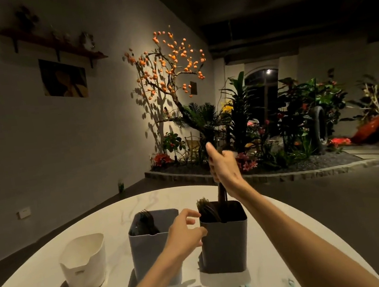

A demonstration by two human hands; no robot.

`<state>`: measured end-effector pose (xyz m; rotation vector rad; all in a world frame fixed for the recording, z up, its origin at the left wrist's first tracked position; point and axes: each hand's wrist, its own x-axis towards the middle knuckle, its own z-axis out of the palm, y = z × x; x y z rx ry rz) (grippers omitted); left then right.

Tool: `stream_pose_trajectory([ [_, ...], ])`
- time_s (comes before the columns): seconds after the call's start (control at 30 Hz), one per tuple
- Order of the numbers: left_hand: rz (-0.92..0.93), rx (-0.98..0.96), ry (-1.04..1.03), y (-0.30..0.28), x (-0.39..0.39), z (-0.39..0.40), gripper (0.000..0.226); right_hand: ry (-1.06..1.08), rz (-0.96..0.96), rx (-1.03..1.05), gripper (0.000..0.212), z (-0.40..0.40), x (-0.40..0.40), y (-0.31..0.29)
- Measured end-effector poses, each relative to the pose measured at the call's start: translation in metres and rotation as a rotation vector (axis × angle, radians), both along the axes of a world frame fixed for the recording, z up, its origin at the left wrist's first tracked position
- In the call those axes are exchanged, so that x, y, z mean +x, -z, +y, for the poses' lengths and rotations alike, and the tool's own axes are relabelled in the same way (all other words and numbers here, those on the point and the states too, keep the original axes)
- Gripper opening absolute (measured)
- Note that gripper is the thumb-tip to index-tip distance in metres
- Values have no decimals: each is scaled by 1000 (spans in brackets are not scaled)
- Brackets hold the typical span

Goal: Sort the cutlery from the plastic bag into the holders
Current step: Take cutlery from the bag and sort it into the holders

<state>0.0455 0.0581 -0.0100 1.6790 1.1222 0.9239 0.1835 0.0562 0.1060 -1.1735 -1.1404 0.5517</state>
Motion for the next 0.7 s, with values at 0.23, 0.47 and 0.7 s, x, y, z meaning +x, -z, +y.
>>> stream_pose_trajectory([
  [0.23,-60,-46,18,2,3,2,52,92,-199,-247,32,21,-14,70],
  [0.47,-73,-81,48,4,-7,2,51,95,-423,-316,47,14,-10,64],
  [0.7,31,-37,123,-13,-30,-23,36,32,-360,-257,40,-17,-4,57],
])
